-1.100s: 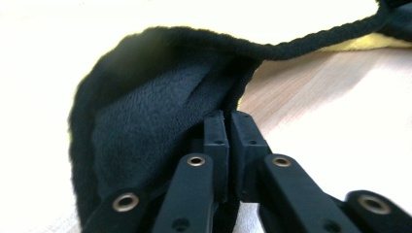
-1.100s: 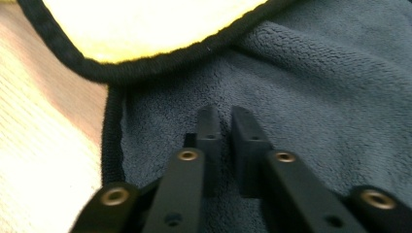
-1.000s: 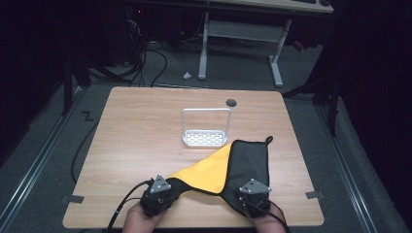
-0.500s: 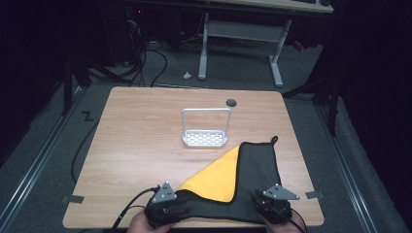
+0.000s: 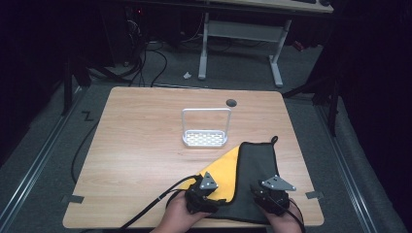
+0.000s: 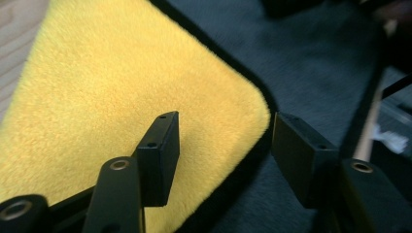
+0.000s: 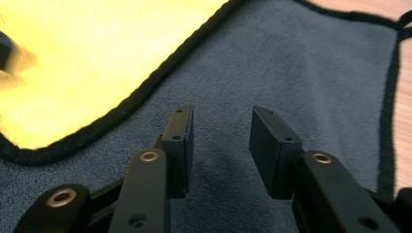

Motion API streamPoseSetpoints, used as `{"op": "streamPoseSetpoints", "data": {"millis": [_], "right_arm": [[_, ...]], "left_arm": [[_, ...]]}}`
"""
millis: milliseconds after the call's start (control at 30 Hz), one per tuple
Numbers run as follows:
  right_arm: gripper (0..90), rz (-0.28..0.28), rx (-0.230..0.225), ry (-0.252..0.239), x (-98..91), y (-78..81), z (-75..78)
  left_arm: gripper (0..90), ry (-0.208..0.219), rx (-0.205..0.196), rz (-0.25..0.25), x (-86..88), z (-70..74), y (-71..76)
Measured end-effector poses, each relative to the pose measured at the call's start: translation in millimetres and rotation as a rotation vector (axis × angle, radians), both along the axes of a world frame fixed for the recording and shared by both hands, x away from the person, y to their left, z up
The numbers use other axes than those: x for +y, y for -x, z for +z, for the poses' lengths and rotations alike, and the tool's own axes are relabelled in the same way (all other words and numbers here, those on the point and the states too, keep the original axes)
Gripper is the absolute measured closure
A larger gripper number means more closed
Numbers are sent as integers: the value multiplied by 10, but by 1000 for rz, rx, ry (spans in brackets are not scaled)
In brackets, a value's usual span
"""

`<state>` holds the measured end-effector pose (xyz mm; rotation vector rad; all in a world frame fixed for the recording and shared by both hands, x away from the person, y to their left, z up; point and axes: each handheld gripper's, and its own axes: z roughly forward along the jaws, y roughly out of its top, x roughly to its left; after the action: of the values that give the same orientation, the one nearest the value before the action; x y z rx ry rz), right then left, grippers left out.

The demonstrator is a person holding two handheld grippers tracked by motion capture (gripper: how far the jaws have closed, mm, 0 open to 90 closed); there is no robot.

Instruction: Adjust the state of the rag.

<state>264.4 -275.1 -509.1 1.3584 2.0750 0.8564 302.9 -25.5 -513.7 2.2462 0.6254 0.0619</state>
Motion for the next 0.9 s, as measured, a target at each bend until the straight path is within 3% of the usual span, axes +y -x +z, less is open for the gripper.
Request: {"op": "streamPoseSetpoints", "data": {"millis": [33,67,133,200,267,300,367,467,533,600,767,900], "right_arm": [[615,0,0,0,0,0,0],[562,9,14,-41,-25,-9,13],[557,9,12,-49,-30,-8,13],[497,4,-4,-22,-8,11,-21],[488,0,-3,-9,6,17,-36],[488,0,-3,-9,6,17,-36],[490,7,-4,-15,3,30,-31],[494,21,-3,-22,6,34,-32],[494,20,0,-22,10,22,-43],[497,18,2,-23,7,11,-51],[496,15,23,2,-2,3,-99],[499,16,45,-1,-13,-6,-132]], "left_arm": [[435,-18,-4,-6,-27,-25,-3],[436,-35,-12,-7,-45,-48,0],[436,-51,-58,-19,-54,-73,42],[493,-67,-105,-23,-59,-90,93],[576,-71,-122,-15,-57,-92,118],[576,-66,-120,-7,-49,-92,116],[708,-63,-110,-2,-25,-85,100],[792,-55,-51,21,11,-56,42],[804,-28,-18,35,54,-6,-2],[803,35,9,47,125,70,-37],[800,110,11,88,317,211,-131],[801,159,30,154,512,242,-279]]}}
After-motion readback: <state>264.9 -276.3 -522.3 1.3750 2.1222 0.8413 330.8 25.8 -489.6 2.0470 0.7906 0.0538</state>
